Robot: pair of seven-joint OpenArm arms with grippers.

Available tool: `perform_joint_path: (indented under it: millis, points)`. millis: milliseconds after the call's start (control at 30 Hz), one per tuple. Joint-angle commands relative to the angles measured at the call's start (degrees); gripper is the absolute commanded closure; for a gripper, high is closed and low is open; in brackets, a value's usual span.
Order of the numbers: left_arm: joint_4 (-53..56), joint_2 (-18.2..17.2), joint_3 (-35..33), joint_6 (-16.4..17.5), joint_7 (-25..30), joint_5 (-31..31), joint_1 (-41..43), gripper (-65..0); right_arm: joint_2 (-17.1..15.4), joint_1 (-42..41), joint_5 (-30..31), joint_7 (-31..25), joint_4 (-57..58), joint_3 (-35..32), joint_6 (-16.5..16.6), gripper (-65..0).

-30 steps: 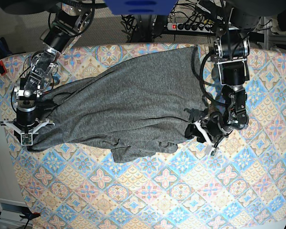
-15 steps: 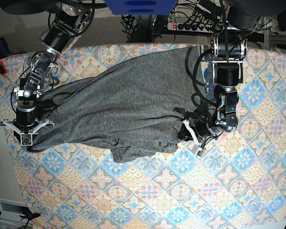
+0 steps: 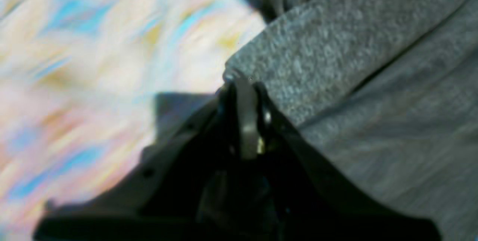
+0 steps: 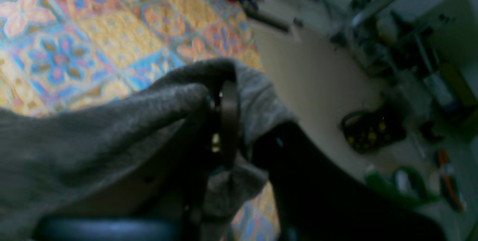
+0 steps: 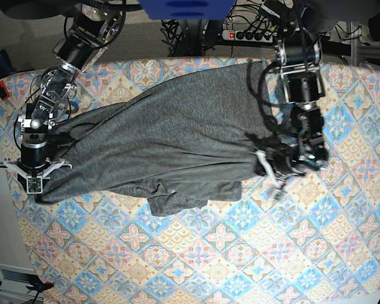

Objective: Layout the t-shirt on the table in an organized manner, then fold the t-shirt properly
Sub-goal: 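Hold the hem with both grippers and stretch the shirt taut, then lay the stretched shirt down and release both grippers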

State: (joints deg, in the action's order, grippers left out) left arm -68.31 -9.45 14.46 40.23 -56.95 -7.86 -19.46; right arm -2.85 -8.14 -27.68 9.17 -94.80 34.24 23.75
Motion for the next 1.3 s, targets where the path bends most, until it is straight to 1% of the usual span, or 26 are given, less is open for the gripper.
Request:
perform_joint_path:
  millis: [0,67,133,200,267,333,433,500,600,667,700,800,933,1033,1167,1267]
  points:
    - [-3.47,-0.79,0.71,-0.23,0.82,-0.80,-2.38,-1.8,-0.36,-1.31,0.82,-3.94,-1.33,0.00,-0.67,0.0]
    - [-5.66,-1.05,1.15,-0.23,0.03,-0.80,-3.00,-1.8,0.96,-1.31,0.65,-7.81,-1.33,0.00,-0.67,0.0]
    - [-5.93,-2.37,1.59,-0.23,-0.15,-0.71,-4.23,-1.8,2.11,-1.57,0.56,-9.30,-1.33,0.09,-0.67,0.0]
    - [-5.84,-3.25,2.73,-0.23,-0.15,-0.71,-4.84,-1.8,3.34,-1.57,0.56,-9.39,-1.33,0.18,-0.67,0.0]
    - [-5.84,-3.34,5.28,-0.23,-0.15,-0.71,-5.28,-1.8,4.13,-1.57,0.56,-9.39,-0.89,0.27,-0.76,0.0]
    - [-5.75,-4.04,7.12,-0.23,-0.15,-0.54,-6.95,-1.8,4.13,-1.66,0.56,-9.39,-0.89,0.27,-0.76,0.0]
    - [-5.75,-5.36,7.30,-0.23,0.11,1.13,-7.92,-1.8,4.13,-2.72,0.56,-9.39,-0.27,0.27,-0.85,0.0]
    - [-5.75,-5.36,7.39,-0.23,0.11,3.24,-9.94,-1.8,4.13,-4.56,0.39,-8.77,1.49,0.35,-0.85,0.0]
    - [-2.06,-5.27,7.30,-0.23,0.38,7.29,-13.28,-1.9,3.95,-7.55,-1.29,-3.59,6.58,0.35,-0.85,0.0]
    - [1.19,-5.10,7.30,-0.23,2.22,9.04,-15.22,-1.9,3.95,-8.61,-1.37,-1.56,8.87,0.35,-0.85,0.0]
    - [3.30,-5.10,7.30,-0.23,3.81,9.92,-15.92,-1.9,3.95,-8.78,-1.37,-1.39,9.57,0.35,-0.85,0.0]
    - [8.14,-4.74,7.21,-0.23,8.55,12.30,-17.24,-1.9,3.86,-8.96,-1.37,-2.62,10.80,0.27,-0.85,0.0]
    - [13.59,-3.51,5.72,-0.23,12.33,15.99,-19.61,-1.9,3.69,-9.31,-1.37,-3.06,17.49,0.27,-0.85,0.0]
    - [16.40,-2.63,5.81,-0.23,15.85,18.19,-20.93,-2.0,1.31,-14.41,-1.37,-2.80,21.88,0.27,-0.85,0.0]
    - [21.50,-2.28,5.98,-0.23,19.89,20.21,-23.57,-2.0,-0.53,-18.72,-1.37,-2.97,25.57,0.35,-0.93,0.0]
    - [24.31,-2.28,5.89,-0.23,22.79,20.03,-24.54,-2.0,-1.06,-19.24,-1.37,-3.06,27.42,0.35,-3.57,0.0]
